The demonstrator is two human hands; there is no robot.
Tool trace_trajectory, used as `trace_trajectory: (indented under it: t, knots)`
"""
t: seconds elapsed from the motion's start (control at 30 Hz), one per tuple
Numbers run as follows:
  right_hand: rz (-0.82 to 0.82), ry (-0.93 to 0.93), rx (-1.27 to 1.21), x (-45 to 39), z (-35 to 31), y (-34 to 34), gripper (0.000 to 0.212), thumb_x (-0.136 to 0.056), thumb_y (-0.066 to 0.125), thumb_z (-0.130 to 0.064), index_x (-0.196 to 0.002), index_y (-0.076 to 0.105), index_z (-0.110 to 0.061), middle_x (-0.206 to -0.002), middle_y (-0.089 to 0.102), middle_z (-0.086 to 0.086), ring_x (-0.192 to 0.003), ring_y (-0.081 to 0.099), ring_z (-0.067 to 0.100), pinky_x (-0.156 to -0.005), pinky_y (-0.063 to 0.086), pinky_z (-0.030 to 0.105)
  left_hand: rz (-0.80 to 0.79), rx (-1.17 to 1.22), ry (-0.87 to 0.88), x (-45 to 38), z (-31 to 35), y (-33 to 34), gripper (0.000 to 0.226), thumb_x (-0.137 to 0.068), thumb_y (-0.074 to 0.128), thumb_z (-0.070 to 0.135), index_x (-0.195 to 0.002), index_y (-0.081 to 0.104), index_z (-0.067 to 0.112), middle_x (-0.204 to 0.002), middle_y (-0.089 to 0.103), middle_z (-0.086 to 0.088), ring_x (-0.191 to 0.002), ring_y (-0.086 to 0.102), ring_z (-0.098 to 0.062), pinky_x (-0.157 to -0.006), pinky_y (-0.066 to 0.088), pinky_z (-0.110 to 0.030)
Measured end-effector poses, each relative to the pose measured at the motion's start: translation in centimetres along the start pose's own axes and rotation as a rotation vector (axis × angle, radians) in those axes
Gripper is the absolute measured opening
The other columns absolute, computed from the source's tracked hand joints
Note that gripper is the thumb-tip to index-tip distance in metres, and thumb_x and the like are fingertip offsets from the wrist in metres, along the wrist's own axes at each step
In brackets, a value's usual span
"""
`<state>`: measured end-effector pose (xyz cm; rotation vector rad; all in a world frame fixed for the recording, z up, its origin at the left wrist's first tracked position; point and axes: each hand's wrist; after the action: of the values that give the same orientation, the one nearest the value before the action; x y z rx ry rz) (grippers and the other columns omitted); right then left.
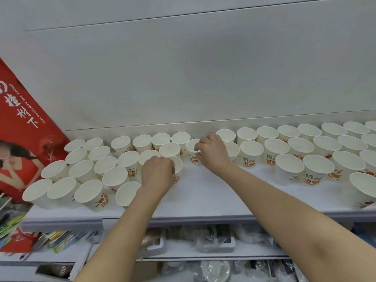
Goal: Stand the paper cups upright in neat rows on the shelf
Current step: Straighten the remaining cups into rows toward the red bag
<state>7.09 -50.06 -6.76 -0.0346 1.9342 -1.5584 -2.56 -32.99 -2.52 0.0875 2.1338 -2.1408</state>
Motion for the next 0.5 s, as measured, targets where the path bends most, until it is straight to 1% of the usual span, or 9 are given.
trace_trajectory:
  t: [0.07,0.1,0.17,0.23,0.3,0.4,0.5]
  knots:
    - [0.011,0.004,0.001,-0.1,-0.5,0.0,0.011,-0.060,0.080,-0.011,-0.064,0.070,-0.015,-0.061,0.060,-0.003,-0.071,0.049,0.028,-0.064,0.034,0.033,0.061,0.041,0.025,0.0,-0.2,0.2,0.010,-0.081,0.064,0.027,-0.086,0.072,0.023,-0.089,0.068,0.000,-0.091,0.056,-0.022,-0.062,0.034,-0.027]
    - [0.036,0.009,-0.014,0.0,-0.7,-0.1,0.011,-0.061,0.080,-0.012,-0.063,0.070,-0.016,-0.059,0.060,-0.004,-0.071,0.049,0.027,-0.065,0.032,0.032,0.098,0.066,0.032,0.0,-0.3,0.1,0.009,-0.081,0.064,0.026,-0.085,0.072,0.024,-0.086,0.067,0.000,-0.089,0.057,-0.022,-0.060,0.034,-0.027]
    - [0.104,0.028,-0.074,0.9,-1.1,-0.9,0.009,-0.065,0.079,-0.016,-0.065,0.070,-0.017,-0.061,0.061,-0.005,-0.072,0.050,0.026,-0.066,0.027,0.030,0.172,0.116,0.051,0.0,-0.5,0.1,0.006,-0.082,0.066,0.030,-0.083,0.071,0.026,-0.082,0.067,0.002,-0.085,0.057,-0.020,-0.058,0.035,-0.027]
    - [0.159,0.050,-0.121,2.6,-1.0,-2.3,0.010,-0.068,0.079,-0.021,-0.067,0.070,-0.018,-0.065,0.062,-0.005,-0.073,0.050,0.026,-0.066,0.031,0.032,0.202,0.178,0.073,0.0,-0.5,0.0,0.007,-0.083,0.066,0.034,-0.082,0.070,0.028,-0.080,0.067,0.006,-0.085,0.057,-0.019,-0.057,0.036,-0.027]
    - [0.205,0.082,-0.144,5.1,-0.3,-4.0,0.011,-0.069,0.080,-0.023,-0.069,0.069,-0.019,-0.067,0.063,-0.005,-0.073,0.051,0.026,-0.066,0.036,0.034,0.199,0.250,0.102,0.1,0.1,0.1,0.007,-0.084,0.066,0.035,-0.082,0.070,0.029,-0.080,0.068,0.008,-0.083,0.059,-0.017,-0.057,0.041,-0.028]
    - [0.257,0.164,-0.157,9.5,2.3,-6.5,0.010,-0.071,0.080,-0.022,-0.072,0.071,-0.019,-0.070,0.065,-0.005,-0.072,0.050,0.025,-0.067,0.035,0.033,0.163,0.340,0.157,0.3,2.3,0.4,0.007,-0.085,0.066,0.034,-0.083,0.072,0.030,-0.081,0.070,0.010,-0.084,0.060,-0.015,-0.060,0.045,-0.029]
    - [0.235,0.201,-0.136,13.2,5.3,-8.2,0.010,-0.072,0.080,-0.021,-0.075,0.071,-0.018,-0.073,0.067,-0.006,-0.072,0.050,0.023,-0.065,0.037,0.033,0.125,0.433,0.235,0.5,6.0,0.6,0.009,-0.086,0.066,0.036,-0.087,0.073,0.031,-0.086,0.071,0.011,-0.085,0.059,-0.013,-0.063,0.045,-0.029]
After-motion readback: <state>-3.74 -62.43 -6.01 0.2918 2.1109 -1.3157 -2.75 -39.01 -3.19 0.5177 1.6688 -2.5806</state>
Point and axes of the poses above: each hand's wrist, its own x-axis away from the middle knuckle, its own y-axis out of the palm, z = x × y
